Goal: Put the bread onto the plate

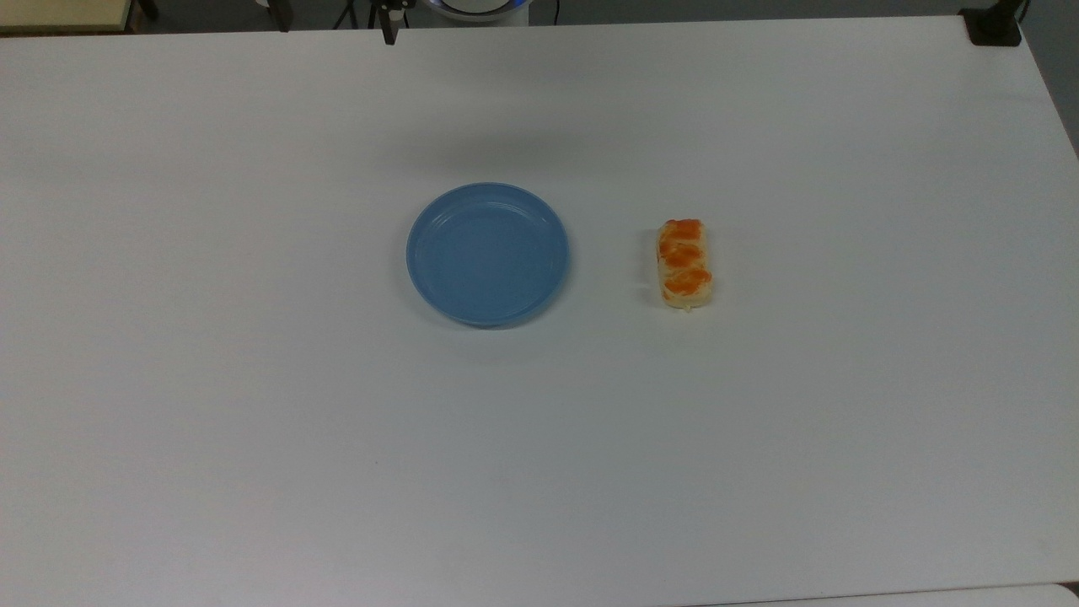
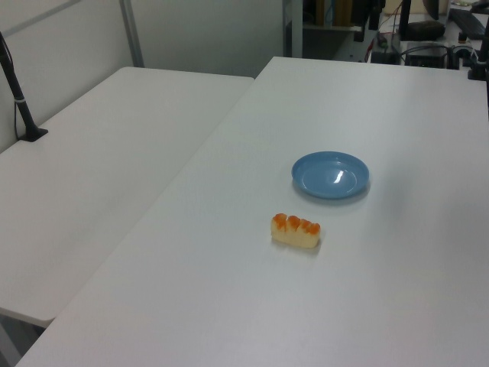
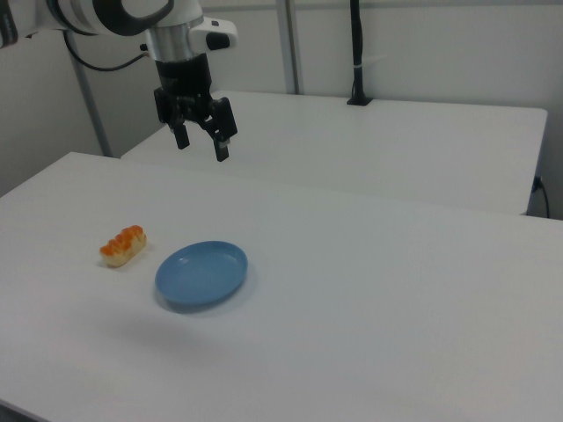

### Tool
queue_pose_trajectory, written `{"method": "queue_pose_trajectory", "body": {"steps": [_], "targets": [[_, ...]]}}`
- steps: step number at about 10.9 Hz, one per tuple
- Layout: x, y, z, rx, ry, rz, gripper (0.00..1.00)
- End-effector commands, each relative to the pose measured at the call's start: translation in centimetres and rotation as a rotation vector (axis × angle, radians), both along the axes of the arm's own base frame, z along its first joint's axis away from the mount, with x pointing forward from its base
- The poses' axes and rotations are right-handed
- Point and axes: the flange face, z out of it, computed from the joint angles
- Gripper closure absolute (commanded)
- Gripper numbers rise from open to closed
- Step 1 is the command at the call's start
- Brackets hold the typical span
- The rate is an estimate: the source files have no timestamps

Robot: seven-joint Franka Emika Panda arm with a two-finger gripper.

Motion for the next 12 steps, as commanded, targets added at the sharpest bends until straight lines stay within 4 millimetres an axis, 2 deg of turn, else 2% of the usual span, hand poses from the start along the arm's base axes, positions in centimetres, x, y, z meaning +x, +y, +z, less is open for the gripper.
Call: {"method": "queue_pose_trajectory", "body": {"steps": [1,12], "targets": [[-0.01,0.27,0.11,0.009,-0.015,0.02,0.0],[0.41,0.6,-0.51,-0.026,-0.002,0.033,0.0]]}}
